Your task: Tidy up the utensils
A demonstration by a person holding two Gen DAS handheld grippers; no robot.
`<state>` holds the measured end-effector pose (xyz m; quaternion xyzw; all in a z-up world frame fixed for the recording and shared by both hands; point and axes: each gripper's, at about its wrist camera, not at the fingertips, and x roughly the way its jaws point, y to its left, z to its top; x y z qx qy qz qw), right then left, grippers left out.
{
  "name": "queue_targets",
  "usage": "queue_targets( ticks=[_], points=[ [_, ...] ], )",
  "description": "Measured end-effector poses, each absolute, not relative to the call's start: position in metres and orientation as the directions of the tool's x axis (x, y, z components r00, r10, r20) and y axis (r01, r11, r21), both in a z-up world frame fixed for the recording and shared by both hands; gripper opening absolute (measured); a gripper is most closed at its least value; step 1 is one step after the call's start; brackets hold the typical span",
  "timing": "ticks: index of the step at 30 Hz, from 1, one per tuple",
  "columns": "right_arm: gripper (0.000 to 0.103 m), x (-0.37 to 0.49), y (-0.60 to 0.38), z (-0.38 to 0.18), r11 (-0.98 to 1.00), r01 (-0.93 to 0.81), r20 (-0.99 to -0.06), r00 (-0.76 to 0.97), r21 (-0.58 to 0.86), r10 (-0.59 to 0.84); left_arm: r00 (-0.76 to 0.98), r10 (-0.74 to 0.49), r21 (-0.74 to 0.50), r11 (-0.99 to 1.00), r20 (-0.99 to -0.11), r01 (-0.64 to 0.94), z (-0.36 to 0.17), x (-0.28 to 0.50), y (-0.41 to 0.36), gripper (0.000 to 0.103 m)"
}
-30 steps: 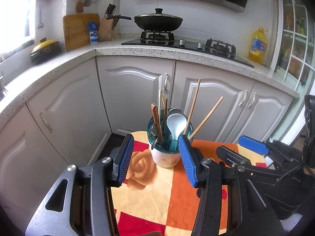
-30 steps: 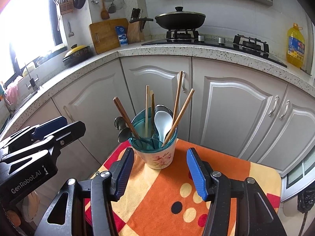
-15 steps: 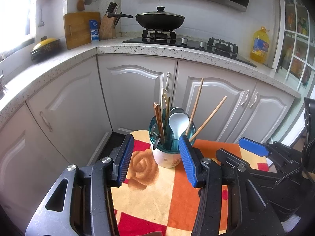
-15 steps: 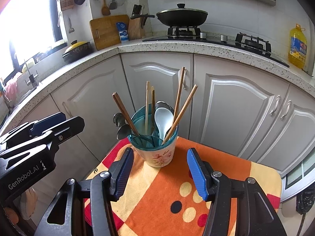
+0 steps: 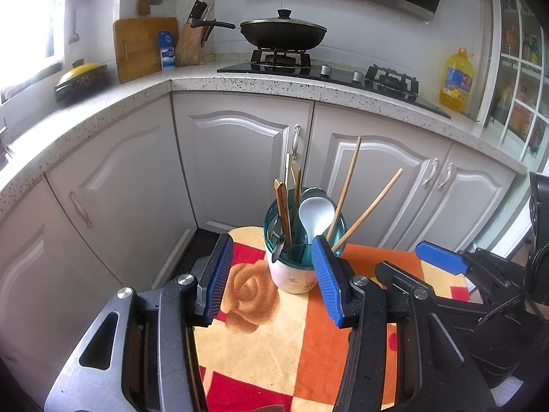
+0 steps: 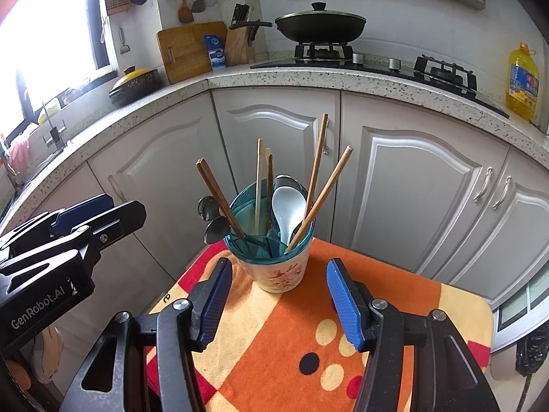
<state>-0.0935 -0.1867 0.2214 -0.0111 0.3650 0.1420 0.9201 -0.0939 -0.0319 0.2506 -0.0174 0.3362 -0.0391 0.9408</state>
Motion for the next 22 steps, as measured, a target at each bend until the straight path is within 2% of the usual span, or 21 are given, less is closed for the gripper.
queue_targets(
  ticks=[22],
  points=[
    [0.056,-0.085,-0.201,0.205,0.962,-0.254,-0.702,0.668,0.098,0.247,0.777,-0.084,-0.061,0.996,-0.624,0.059,0.239,-0.088,-0.03,0.047]
  ],
)
